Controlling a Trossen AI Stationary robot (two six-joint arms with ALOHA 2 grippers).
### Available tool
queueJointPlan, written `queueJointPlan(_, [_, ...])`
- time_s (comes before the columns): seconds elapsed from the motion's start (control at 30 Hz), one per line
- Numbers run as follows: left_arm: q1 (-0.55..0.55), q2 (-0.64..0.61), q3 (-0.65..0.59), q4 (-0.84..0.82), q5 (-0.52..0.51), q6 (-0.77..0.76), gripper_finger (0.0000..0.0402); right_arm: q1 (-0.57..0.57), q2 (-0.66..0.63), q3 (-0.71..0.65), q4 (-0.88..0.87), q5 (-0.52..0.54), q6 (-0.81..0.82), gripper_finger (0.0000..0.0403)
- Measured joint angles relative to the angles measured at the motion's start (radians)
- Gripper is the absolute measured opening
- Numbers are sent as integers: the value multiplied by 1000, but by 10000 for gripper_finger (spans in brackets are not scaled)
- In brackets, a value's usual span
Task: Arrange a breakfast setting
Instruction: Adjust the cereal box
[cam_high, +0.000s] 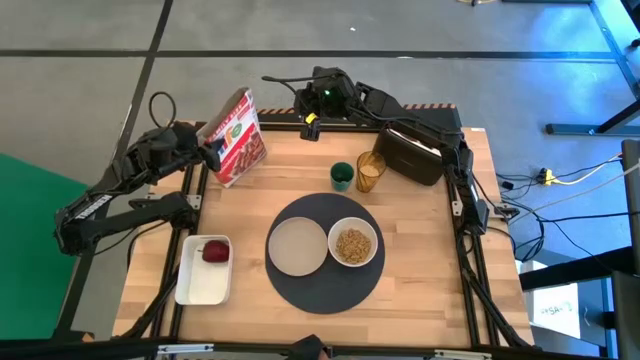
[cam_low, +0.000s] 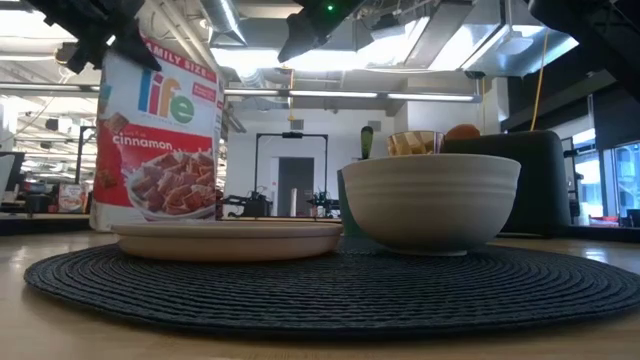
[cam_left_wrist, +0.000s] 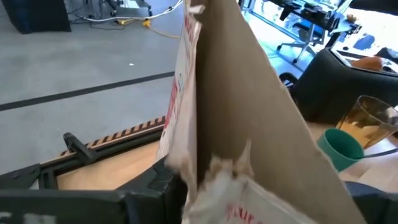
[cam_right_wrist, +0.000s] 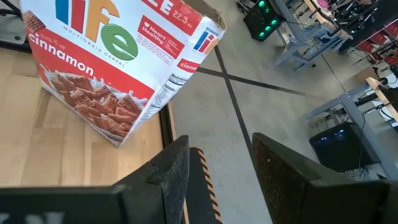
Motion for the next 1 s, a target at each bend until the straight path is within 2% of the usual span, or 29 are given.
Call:
queueJointPlan(0.33, [0, 0, 2, 86, 5, 71, 202, 0, 0, 0, 0, 0, -3, 166])
queueJointPlan(0.63, [0, -1, 80, 138, 26, 196, 236, -1, 0, 0, 0, -2, -3, 166])
queueJointPlan(1.0, [0, 2, 87, 127, 44, 201, 255, -1, 0, 0, 0, -26, -3, 166])
